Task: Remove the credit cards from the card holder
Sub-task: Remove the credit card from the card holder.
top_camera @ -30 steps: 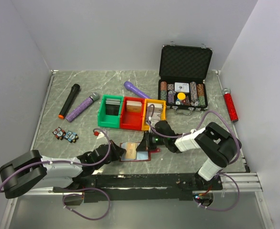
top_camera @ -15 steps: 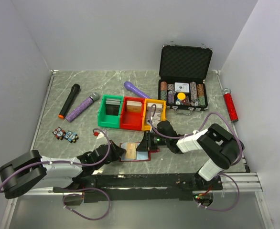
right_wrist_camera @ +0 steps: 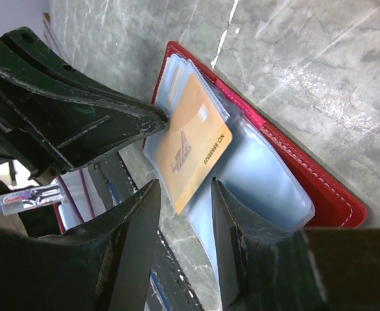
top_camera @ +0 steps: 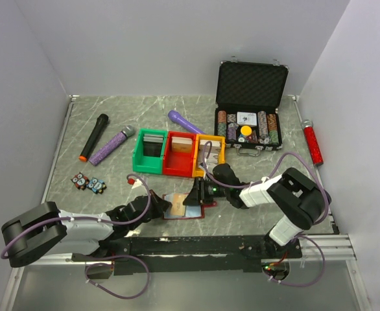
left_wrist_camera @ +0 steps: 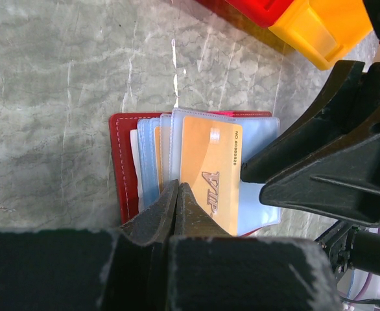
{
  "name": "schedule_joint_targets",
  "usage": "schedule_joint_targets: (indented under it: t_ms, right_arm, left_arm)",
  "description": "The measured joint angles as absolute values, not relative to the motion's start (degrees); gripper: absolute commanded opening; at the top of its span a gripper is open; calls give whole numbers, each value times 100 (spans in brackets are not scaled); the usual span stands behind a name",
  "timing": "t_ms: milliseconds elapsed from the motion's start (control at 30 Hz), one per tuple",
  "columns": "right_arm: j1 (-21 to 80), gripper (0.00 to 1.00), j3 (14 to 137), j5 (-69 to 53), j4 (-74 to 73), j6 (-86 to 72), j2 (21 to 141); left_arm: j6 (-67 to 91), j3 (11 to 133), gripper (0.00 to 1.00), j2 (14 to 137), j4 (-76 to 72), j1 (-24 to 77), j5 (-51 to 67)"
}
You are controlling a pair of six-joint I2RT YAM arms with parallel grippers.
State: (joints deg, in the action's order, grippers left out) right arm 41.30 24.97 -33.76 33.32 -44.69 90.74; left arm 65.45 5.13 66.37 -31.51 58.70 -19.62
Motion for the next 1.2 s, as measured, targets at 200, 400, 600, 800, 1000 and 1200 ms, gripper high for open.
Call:
schedule_joint_targets:
  t_ms: [200, 400, 600, 800, 1000, 1200]
  right_arm:
    - [4130, 50, 2523, -3395, 3317, -4477, 9177]
    - [4130, 50, 2563, -3413, 3306, -4525, 9216]
    - [4130, 50, 2563, -3413, 3321, -4567, 9216]
    - [4130, 47, 2567, -3420, 3382, -4646, 9255]
    - [4132, 35, 2611, -3420, 3395, -4694, 9321]
    - [4130, 30, 2611, -3413, 3391, -4709, 9334]
  left_arm:
    - [6545, 513, 1, 6637, -3151, 5870, -1962]
    - [6543, 513, 1, 6661, -3177, 5870, -1957]
    - [6541, 513, 1, 6753, -3297, 5870, -1940]
    - [6517, 543, 1, 6908, -3437, 5870, -1925]
    - [6460, 613, 1, 7041, -3496, 5894, -1911]
    - [6412, 626, 1, 7070, -3516, 5907, -1916]
